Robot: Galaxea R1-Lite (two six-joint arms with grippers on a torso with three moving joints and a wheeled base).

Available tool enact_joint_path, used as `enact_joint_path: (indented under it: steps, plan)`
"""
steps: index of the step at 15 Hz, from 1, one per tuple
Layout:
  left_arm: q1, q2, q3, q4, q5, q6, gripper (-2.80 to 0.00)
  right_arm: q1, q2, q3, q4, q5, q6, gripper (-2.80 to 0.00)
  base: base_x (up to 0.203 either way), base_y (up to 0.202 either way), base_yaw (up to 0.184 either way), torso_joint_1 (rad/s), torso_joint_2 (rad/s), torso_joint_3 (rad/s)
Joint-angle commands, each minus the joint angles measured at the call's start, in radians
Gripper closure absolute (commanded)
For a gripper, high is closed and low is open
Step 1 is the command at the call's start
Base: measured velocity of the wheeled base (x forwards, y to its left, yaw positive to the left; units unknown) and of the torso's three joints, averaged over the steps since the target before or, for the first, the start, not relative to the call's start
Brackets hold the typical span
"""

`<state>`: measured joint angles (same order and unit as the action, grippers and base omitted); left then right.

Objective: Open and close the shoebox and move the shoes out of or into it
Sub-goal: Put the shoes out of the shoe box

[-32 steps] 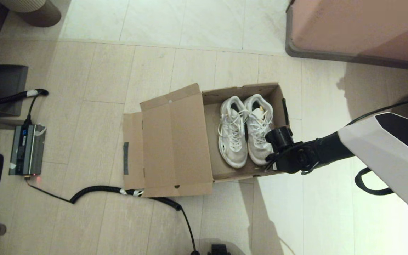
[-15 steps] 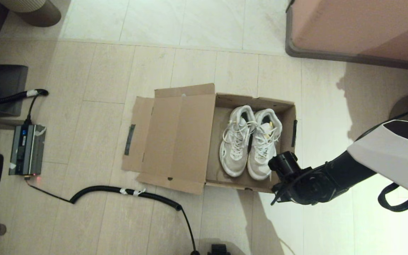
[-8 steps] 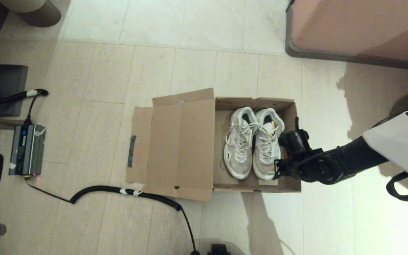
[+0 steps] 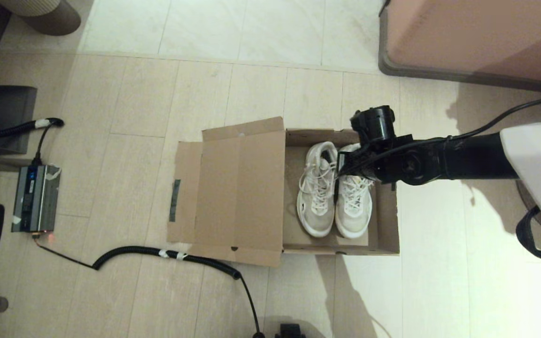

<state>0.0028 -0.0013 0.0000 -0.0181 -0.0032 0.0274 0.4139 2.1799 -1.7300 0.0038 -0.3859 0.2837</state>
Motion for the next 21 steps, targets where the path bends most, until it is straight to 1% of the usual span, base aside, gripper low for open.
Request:
enact_joint_path:
  steps: [1, 4, 8, 9, 11, 14, 15, 16, 18, 21]
  plan:
    - [0.0, 0.001, 0.008, 0.0, 0.0, 0.0, 0.0, 0.015, 0.017, -0.029, 0.001, -0.002, 0.003, -2.8, 0.0, 0.0, 0.0, 0.0, 0.0, 0.0]
    - [0.0, 0.001, 0.008, 0.0, 0.0, 0.0, 0.0, 0.024, 0.046, -0.048, -0.001, -0.002, 0.004, -2.8, 0.0, 0.0, 0.0, 0.0, 0.0, 0.0]
    - [0.0, 0.001, 0.008, 0.0, 0.0, 0.0, 0.0, 0.024, 0.138, -0.118, -0.008, -0.004, 0.017, -2.8, 0.0, 0.0, 0.0, 0.0, 0.0, 0.0]
    - [0.0, 0.001, 0.008, 0.0, 0.0, 0.0, 0.0, 0.022, 0.161, -0.124, -0.025, -0.005, 0.016, -2.8, 0.0, 0.0, 0.0, 0.0, 0.0, 0.0]
    - [0.0, 0.001, 0.008, 0.0, 0.0, 0.0, 0.0, 0.016, 0.198, -0.128, -0.104, -0.007, 0.01, -2.8, 0.0, 0.0, 0.0, 0.0, 0.0, 0.0]
    - [0.0, 0.001, 0.008, 0.0, 0.0, 0.0, 0.0, 0.013, 0.221, -0.131, -0.127, -0.005, 0.005, -2.8, 0.0, 0.0, 0.0, 0.0, 0.0, 0.0]
    - [0.0, 0.001, 0.008, 0.0, 0.0, 0.0, 0.0, 0.009, 0.225, -0.132, -0.127, -0.005, 0.005, -0.63, 0.0, 0.0, 0.0, 0.0, 0.0, 0.0]
    - [0.0, 0.001, 0.008, 0.0, 0.0, 0.0, 0.0, 0.008, 0.225, -0.131, -0.127, -0.005, 0.001, 0.0, 0.0, 0.0, 0.0, 0.0, 0.0, 0.0]
    - [0.0, 0.001, 0.008, 0.0, 0.0, 0.0, 0.0, 0.006, 0.225, -0.133, -0.128, -0.007, -0.003, 0.0, 0.0, 0.0, 0.0, 0.0, 0.0, 0.0]
    - [0.0, 0.001, 0.008, 0.0, 0.0, 0.0, 0.0, -0.004, 0.248, -0.181, -0.128, -0.019, -0.004, 0.0, 0.0, 0.0, 0.0, 0.0, 0.0, 0.0]
